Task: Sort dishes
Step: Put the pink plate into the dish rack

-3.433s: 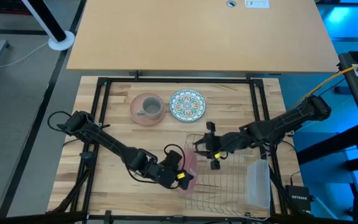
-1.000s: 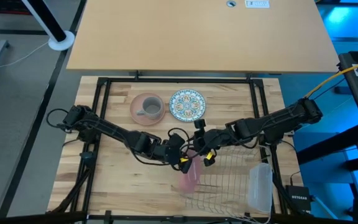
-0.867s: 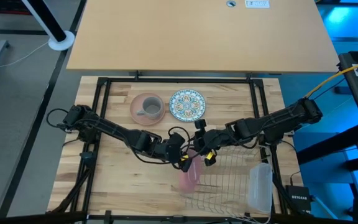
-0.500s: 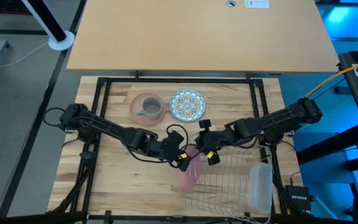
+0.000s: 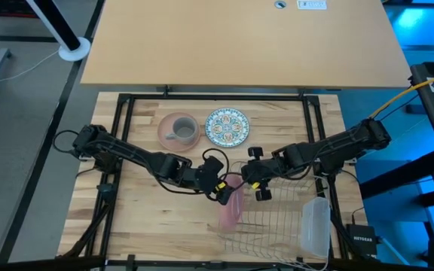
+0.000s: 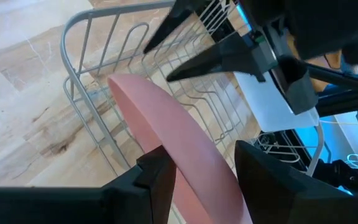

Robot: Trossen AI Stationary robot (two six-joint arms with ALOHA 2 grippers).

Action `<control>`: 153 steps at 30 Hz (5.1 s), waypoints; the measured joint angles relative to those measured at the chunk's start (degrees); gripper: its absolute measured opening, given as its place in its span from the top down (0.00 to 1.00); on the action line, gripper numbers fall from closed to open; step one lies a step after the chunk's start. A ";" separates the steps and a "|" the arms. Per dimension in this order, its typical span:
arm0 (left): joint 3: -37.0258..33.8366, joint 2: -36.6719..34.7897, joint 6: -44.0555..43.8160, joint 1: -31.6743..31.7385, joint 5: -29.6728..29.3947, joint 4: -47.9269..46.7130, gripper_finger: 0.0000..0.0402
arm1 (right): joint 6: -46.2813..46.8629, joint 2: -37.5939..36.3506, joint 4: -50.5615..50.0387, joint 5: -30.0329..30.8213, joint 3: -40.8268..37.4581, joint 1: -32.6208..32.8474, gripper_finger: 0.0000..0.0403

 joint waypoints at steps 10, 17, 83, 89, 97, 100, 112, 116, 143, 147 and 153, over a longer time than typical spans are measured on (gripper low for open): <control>0.00 0.00 0.14 -0.01 0.00 -0.45 0.62 | -0.01 0.72 3.84 -2.11 0.00 1.32 0.65; 0.00 0.02 0.88 -0.05 0.02 -0.57 0.62 | 1.67 2.83 5.25 2.63 -0.02 5.00 0.65; -2.38 0.35 7.62 1.08 12.38 -5.74 0.62 | 7.70 11.55 8.42 5.34 -0.07 7.04 0.65; -2.25 0.35 7.32 2.42 14.91 -9.25 0.62 | 7.66 11.55 8.87 5.34 -0.07 7.04 0.65; -2.72 0.16 5.00 6.25 25.70 -11.79 0.62 | 7.63 11.55 8.75 5.34 -0.07 7.06 0.65; -2.80 0.15 3.88 6.81 27.24 -12.05 0.62 | 7.61 11.55 8.72 5.35 -0.07 7.06 0.65; -2.69 0.07 8.03 6.83 26.75 -11.29 0.62 | 5.61 11.29 10.10 13.17 -0.07 7.06 0.65; -2.64 0.07 7.11 6.83 26.64 -11.15 0.62 | 5.59 11.16 12.42 13.50 -0.04 7.06 0.65; -3.40 0.02 9.00 6.34 26.63 -10.64 0.62 | 7.50 16.62 11.64 10.41 -0.01 7.08 0.65; -4.34 0.02 7.40 6.46 26.89 -10.17 0.62 | 7.33 16.64 11.51 9.95 -0.07 7.10 0.65; -5.56 -0.11 6.75 7.62 27.95 -10.09 0.62 | 7.33 16.64 11.47 9.77 -0.07 7.06 0.65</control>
